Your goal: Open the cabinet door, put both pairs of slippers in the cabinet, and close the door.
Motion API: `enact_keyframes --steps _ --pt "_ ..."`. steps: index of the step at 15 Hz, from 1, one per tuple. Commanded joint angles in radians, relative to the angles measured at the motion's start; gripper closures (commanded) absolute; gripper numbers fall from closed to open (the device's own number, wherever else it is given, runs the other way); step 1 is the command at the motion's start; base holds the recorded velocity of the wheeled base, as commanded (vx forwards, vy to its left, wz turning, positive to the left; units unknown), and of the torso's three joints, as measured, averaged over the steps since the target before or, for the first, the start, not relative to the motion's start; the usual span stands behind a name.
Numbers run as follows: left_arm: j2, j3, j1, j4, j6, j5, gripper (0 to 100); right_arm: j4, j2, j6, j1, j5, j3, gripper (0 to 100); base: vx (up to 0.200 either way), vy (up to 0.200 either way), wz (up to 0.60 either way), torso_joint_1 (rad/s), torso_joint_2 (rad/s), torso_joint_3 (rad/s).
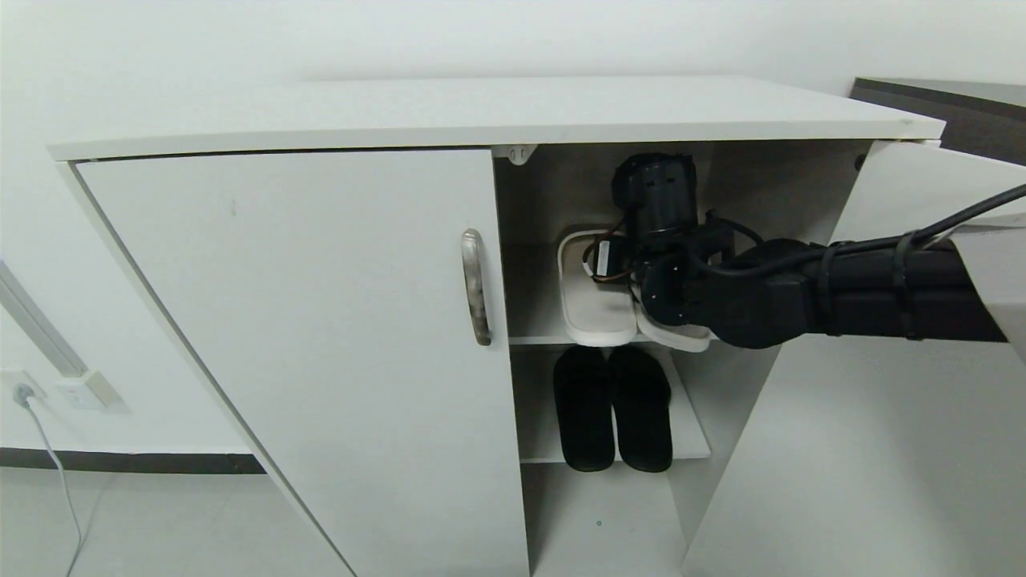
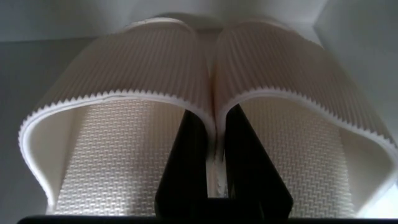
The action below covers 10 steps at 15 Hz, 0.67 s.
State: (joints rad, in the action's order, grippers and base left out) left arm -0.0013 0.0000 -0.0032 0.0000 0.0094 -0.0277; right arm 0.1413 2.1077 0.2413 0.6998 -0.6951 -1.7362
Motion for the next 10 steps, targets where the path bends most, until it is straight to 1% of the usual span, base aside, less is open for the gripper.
enact_keyframes --steps 1,8,9,10 --pt "0.001 0.000 0.002 0.000 -0.002 0.002 100 -0.009 0.045 0.000 -0.008 0.000 -0.043 100 0.000 0.000 0.00 0.000 0.00 0.000" --pt "0.001 0.000 0.000 0.000 0.000 0.002 100 -0.012 0.054 -0.005 -0.013 0.008 -0.042 100 0.000 0.000 0.00 0.000 0.00 0.000" --pt "0.001 0.000 0.000 0.000 0.000 0.011 100 -0.012 0.054 -0.005 -0.013 0.008 -0.042 100 0.000 0.000 0.00 0.000 0.00 0.000" --pt "0.001 0.000 0.000 0.000 -0.002 0.018 100 -0.014 0.054 -0.005 -0.011 0.008 -0.042 0 0.000 0.000 0.00 0.000 0.00 0.000"
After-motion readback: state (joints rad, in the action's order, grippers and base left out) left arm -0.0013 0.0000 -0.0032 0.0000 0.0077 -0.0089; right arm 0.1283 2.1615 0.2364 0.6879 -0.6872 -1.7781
